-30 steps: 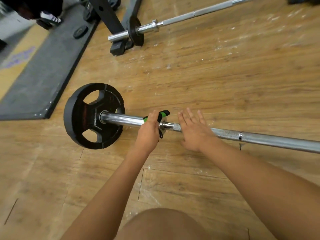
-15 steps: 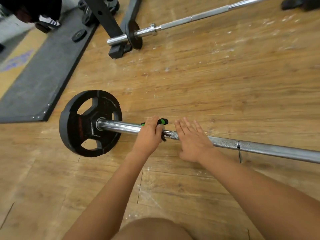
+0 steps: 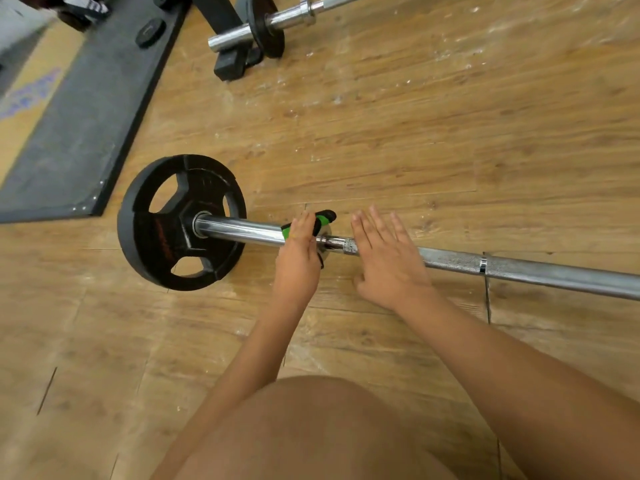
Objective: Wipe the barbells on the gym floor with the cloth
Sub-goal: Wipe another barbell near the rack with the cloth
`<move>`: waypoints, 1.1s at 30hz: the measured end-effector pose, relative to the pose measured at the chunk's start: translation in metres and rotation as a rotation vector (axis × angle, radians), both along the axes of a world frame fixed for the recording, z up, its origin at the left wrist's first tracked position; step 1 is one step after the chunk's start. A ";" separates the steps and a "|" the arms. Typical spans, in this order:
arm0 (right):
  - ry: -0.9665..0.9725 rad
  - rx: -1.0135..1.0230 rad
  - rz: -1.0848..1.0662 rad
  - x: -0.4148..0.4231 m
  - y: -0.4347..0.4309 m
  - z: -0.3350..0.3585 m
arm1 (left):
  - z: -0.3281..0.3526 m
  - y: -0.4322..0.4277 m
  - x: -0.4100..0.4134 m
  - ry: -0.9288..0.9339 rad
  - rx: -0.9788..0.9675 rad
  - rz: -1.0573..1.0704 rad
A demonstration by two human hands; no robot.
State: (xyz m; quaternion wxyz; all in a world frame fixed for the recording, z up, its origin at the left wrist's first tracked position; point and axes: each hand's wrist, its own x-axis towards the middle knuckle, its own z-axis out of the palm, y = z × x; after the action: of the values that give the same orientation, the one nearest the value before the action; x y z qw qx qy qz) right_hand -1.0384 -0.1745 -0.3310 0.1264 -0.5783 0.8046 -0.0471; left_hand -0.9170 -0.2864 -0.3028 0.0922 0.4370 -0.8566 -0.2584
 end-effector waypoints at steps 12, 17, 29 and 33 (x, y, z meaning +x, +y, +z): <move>0.094 -0.092 -0.060 0.033 0.016 -0.009 | 0.000 0.027 0.025 0.038 -0.049 0.071; 0.113 -0.100 -0.072 0.047 0.023 -0.011 | -0.005 0.017 0.022 0.024 -0.049 0.110; 0.120 -0.154 -0.105 0.069 0.035 -0.015 | -0.003 0.030 0.042 -0.019 -0.150 0.022; 0.119 -0.165 -0.093 0.075 0.040 -0.014 | -0.011 0.045 0.069 -0.009 -0.161 0.032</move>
State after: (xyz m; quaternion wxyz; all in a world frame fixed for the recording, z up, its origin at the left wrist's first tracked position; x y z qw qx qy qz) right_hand -0.9636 -0.1343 -0.3455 0.0281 -0.5508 0.8299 -0.0845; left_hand -0.8480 -0.2415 -0.3143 0.1274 0.4430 -0.8678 -0.1853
